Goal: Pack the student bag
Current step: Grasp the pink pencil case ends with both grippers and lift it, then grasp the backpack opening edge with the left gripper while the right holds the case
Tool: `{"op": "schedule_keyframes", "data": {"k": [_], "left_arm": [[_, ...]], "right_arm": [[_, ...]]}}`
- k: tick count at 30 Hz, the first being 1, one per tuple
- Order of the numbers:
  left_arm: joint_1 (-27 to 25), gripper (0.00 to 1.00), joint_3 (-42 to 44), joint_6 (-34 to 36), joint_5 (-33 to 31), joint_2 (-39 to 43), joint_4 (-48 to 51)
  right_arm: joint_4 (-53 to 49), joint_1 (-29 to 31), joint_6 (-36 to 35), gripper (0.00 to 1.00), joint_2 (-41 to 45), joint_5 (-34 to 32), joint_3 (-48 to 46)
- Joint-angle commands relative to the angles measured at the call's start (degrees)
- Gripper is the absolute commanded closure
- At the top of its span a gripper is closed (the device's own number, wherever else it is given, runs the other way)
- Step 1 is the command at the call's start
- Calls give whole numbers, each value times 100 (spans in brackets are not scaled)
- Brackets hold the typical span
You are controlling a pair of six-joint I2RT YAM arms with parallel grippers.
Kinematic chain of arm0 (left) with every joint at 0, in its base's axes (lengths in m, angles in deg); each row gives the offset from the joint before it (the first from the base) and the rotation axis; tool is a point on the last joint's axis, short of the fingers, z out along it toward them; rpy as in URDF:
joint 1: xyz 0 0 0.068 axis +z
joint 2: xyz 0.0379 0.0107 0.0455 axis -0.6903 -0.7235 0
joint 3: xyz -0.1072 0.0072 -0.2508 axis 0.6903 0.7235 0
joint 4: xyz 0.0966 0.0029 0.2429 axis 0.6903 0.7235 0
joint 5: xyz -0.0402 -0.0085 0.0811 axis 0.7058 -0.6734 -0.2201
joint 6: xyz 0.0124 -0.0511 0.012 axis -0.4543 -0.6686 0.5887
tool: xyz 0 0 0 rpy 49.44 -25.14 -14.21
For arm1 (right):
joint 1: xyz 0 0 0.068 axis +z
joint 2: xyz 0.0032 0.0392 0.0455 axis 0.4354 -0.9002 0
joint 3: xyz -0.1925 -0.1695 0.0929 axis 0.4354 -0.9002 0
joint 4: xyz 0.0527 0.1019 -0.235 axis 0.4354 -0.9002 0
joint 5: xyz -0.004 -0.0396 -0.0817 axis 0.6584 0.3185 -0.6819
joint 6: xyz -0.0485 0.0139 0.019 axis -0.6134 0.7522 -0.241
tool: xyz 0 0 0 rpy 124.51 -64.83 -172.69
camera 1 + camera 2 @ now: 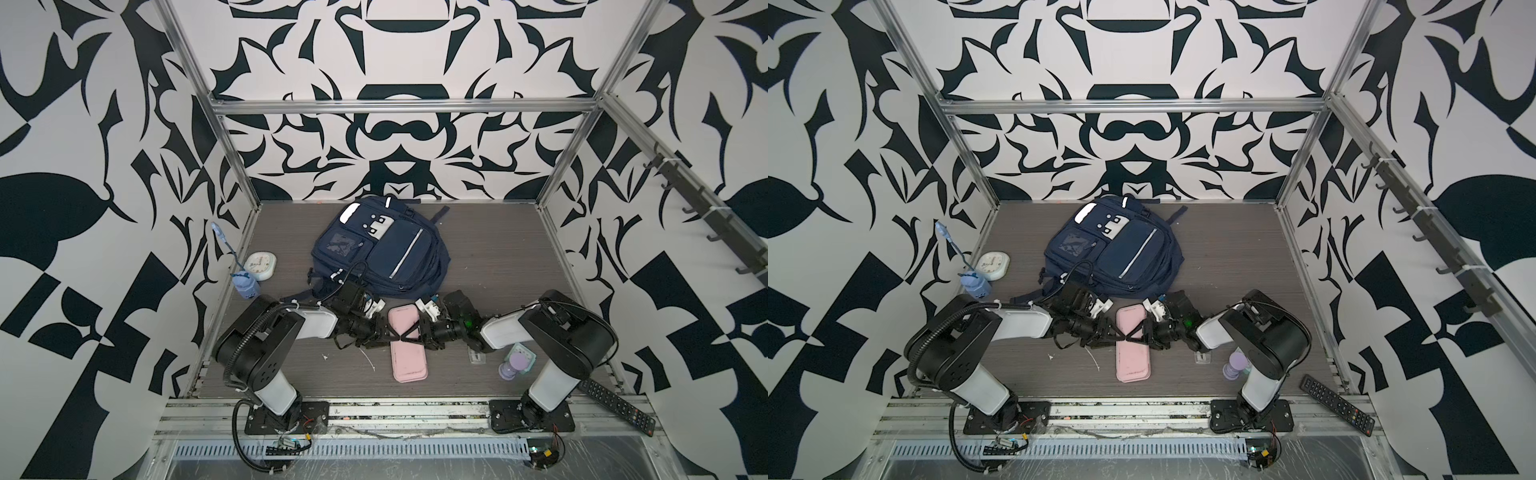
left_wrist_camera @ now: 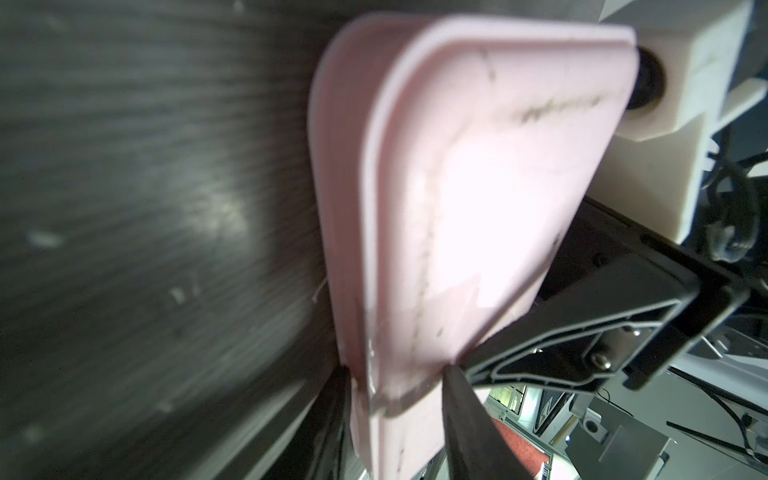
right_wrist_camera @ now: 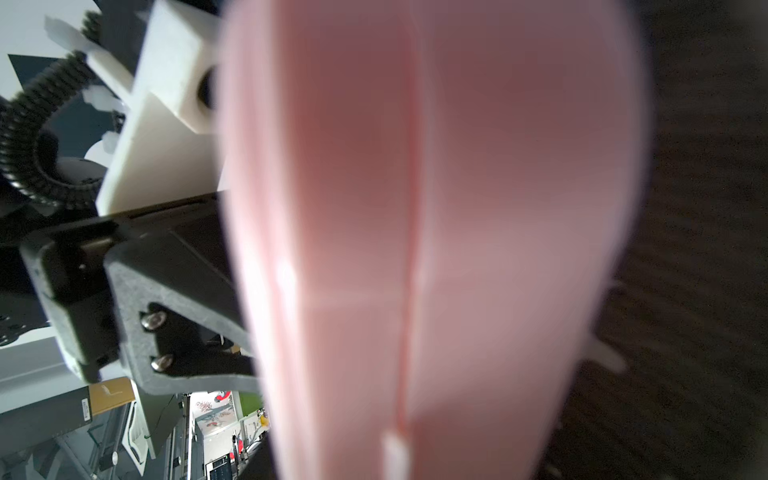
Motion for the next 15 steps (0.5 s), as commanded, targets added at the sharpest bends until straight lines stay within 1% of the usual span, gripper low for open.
{"op": "schedule_keyframes", "data": {"k": [1, 5, 7, 12, 15], "left_arm": [[-24, 61, 177, -54, -393, -89, 255], [96, 59, 137, 72, -393, 35, 415], [173, 57, 41, 259, -434, 139, 665], [238, 52, -390, 693, -652, 519, 1371], [245, 50, -700, 910, -848, 712, 1707]], "right_arm": [[-4, 89, 15, 57, 155, -148, 131], [-689, 81, -285, 60, 539, -292, 219], [-1111, 82, -464, 62, 776, -381, 306], [-1917, -9, -797, 69, 1228, -543, 480], [-2155, -179, -879, 69, 1453, -536, 503]]}}
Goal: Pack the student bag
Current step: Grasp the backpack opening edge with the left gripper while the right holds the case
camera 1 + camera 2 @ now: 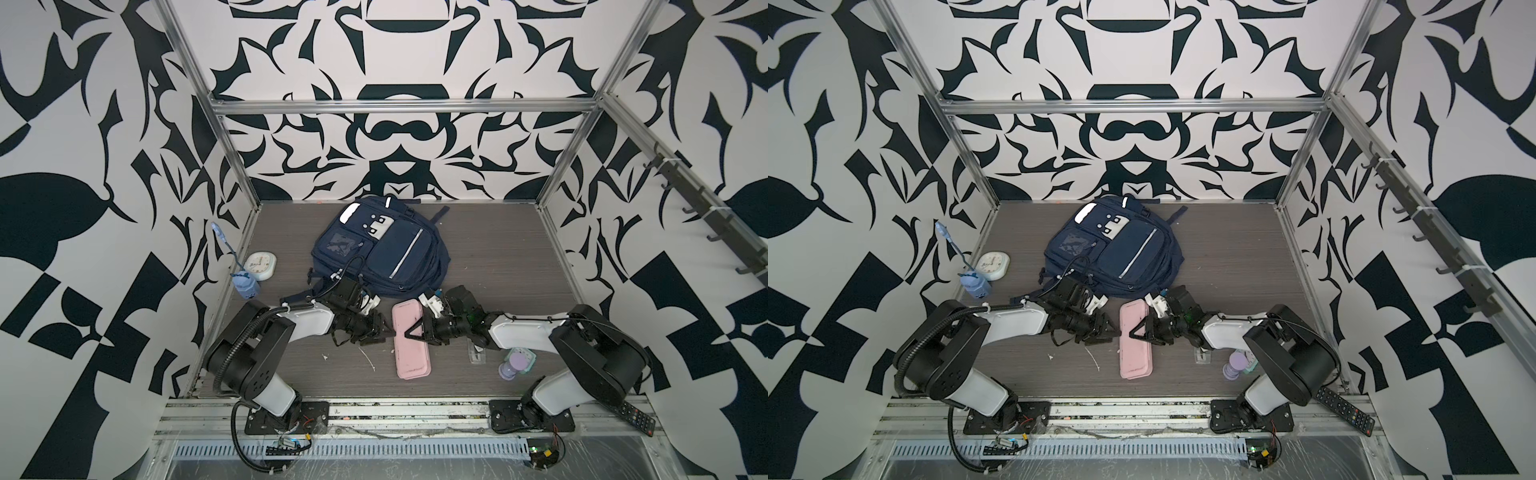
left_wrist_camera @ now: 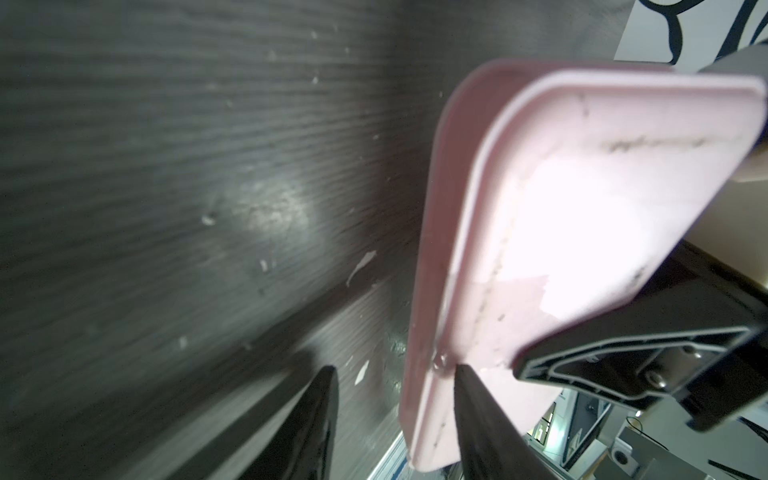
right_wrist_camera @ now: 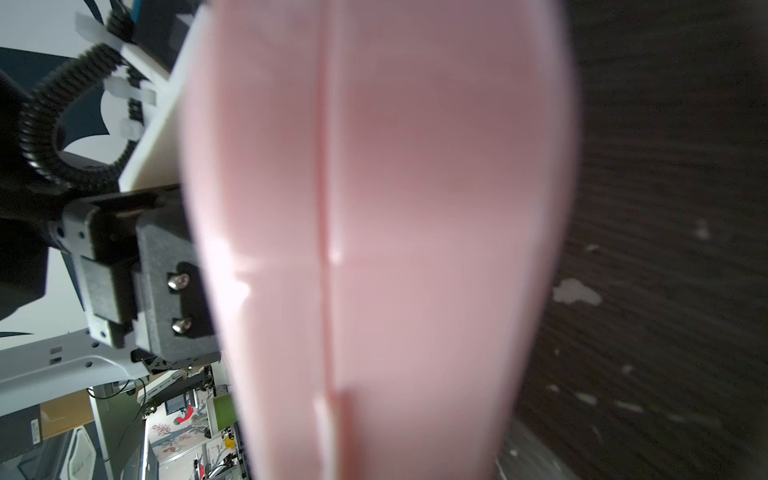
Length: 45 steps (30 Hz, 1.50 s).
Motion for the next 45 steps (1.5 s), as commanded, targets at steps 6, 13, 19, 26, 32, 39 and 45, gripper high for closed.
{"op": "schedule_keyframes", "data": {"k": [6, 13, 19, 26, 32, 39, 45], "left_arm": [[39, 47, -1194, 1014, -1092, 408, 1439], [43, 45, -2598, 1611, -2086, 13, 2141], [23, 42, -3792, 1971, -2447, -874, 2613], [-483, 41, -5162, 2487, -3594, -1814, 3308], [-1093, 41, -6236, 2962, -4983, -2663, 4001], [-1489, 40, -6950, 3290, -6037, -3457, 4544], [-1512, 43, -7227, 3373, -6561, -3828, 4748]], "right_arm": [[-799, -604, -444, 73, 734, 115, 296], [-1124, -1513, -454, 76, 1370, 312, 491], [-705, -2370, -14, 77, 1504, 409, 570], [-411, -2959, 343, 77, 1302, 443, 872], [-374, -3253, 436, 77, 1195, 611, 988], [-353, -3425, 420, 77, 1362, 730, 760], [-365, -3471, 371, 77, 1461, 873, 667]]}}
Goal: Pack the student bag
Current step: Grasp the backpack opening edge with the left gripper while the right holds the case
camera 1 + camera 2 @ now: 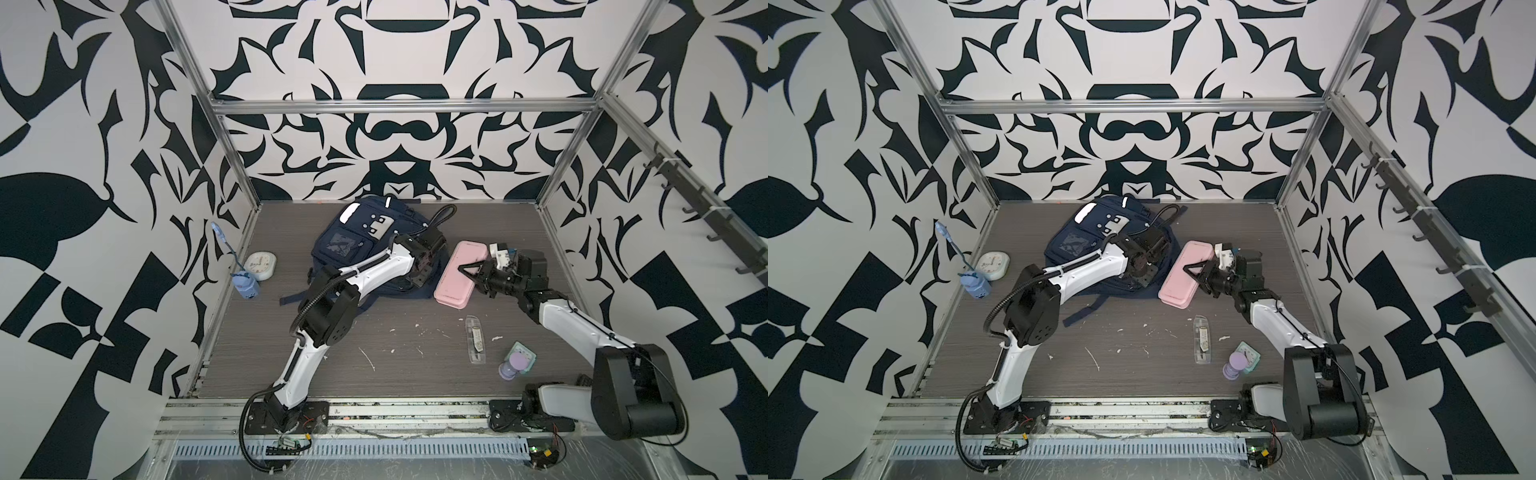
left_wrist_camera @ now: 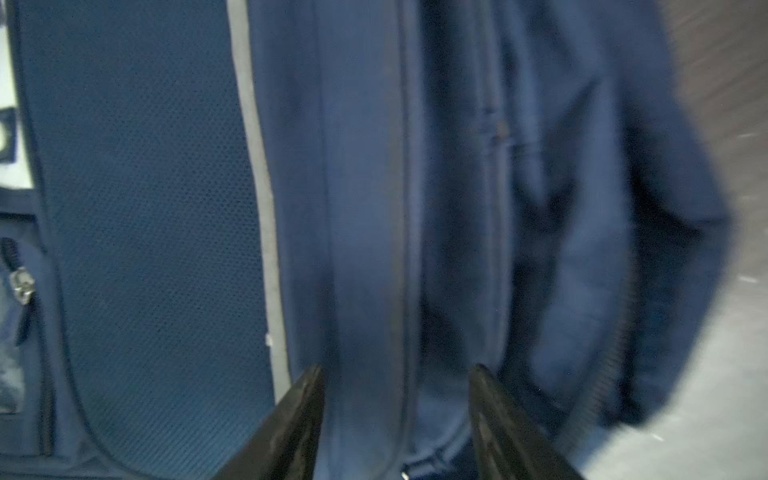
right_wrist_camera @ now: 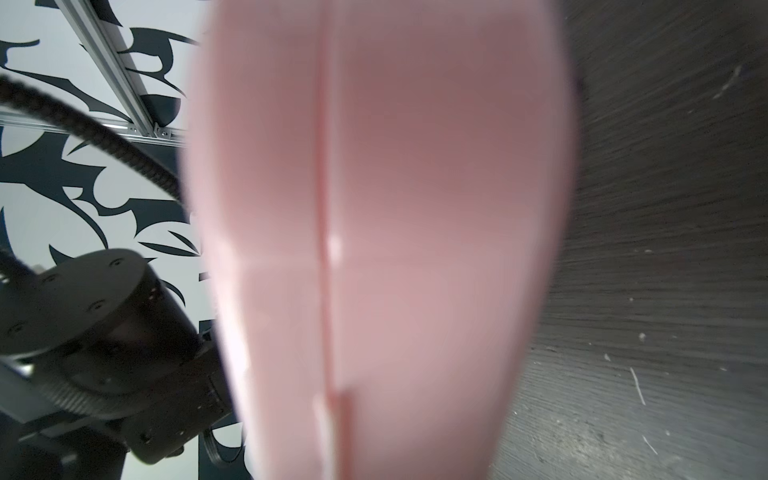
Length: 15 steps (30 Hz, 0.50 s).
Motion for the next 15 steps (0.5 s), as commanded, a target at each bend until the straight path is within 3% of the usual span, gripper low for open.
{"op": "schedule_keyframes", "data": {"k": [1, 5, 8, 12, 15], "left_arm": [[20, 44, -172, 120, -503, -137, 459], [20, 54, -336, 132, -557, -310, 565], [20, 76, -350, 96, -574, -247, 573], [20, 96, -354, 168, -652, -17, 455], [36, 100, -463, 236, -678, 147, 428]], "right_arm": [[284, -40, -57, 77, 208, 250, 12], [264, -54, -76, 76, 228, 273, 8], [265, -54, -84, 76, 242, 289, 11], [261, -54, -90, 75, 257, 307, 11], [292, -46, -93, 75, 245, 316, -7]]}}
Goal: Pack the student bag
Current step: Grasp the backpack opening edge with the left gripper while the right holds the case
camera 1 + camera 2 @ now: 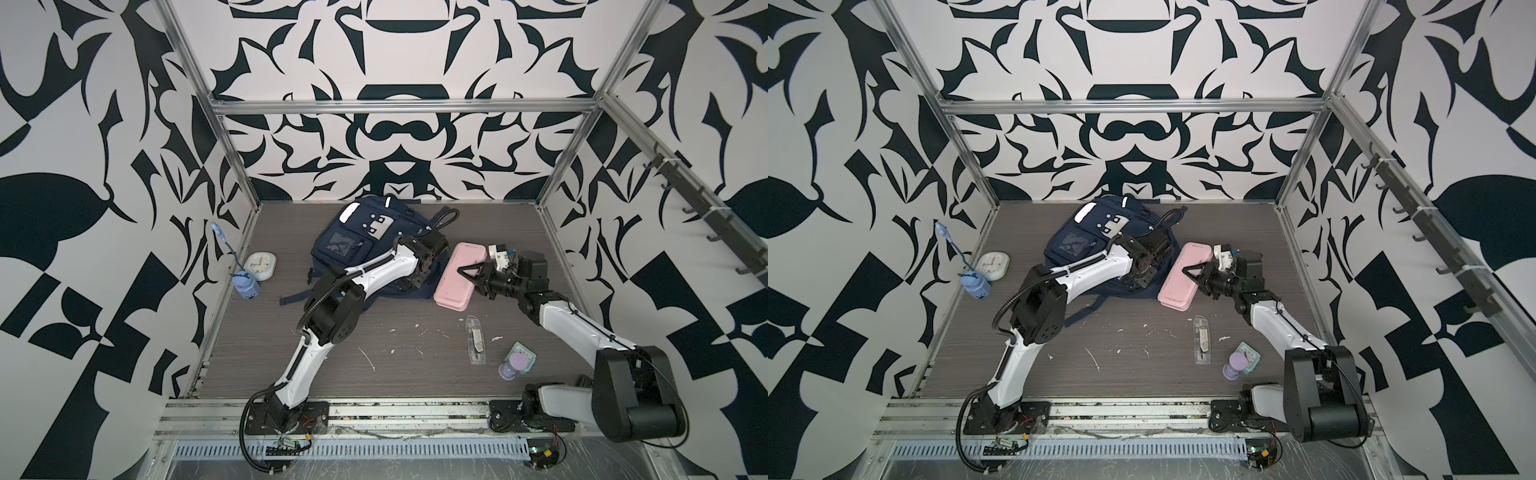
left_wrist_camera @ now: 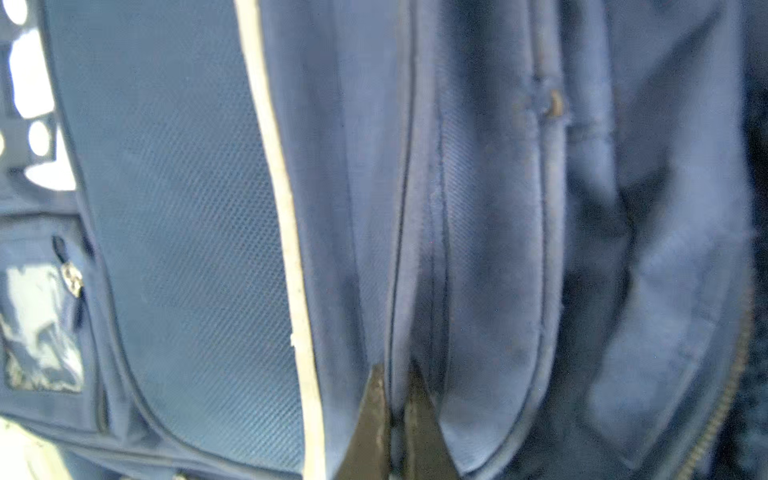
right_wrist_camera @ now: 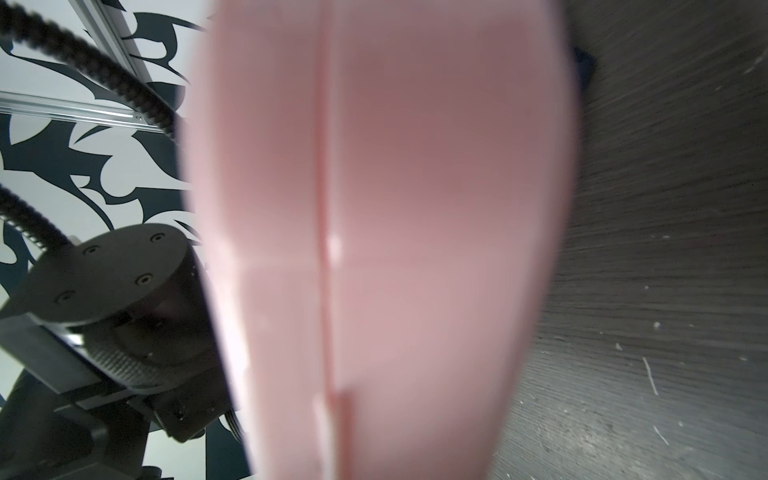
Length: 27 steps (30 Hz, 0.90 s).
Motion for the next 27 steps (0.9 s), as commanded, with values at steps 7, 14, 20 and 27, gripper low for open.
{"op": "schedule_keyframes", "data": {"k": [7, 14, 20, 27], "left_arm": [[138, 100, -732, 325, -101, 602, 311], [291, 100, -1024, 236, 342, 924, 381], [536, 100, -347, -126, 1317, 1891, -447], [926, 100, -228, -530, 2177, 2309, -608]], "right_arm": [[456, -23, -19, 75, 137, 132, -31], [626, -24, 78, 76, -54, 161, 62], [809, -26, 222, 76, -430, 178, 442], [1533, 294, 648, 78, -1293, 50, 1002]]}}
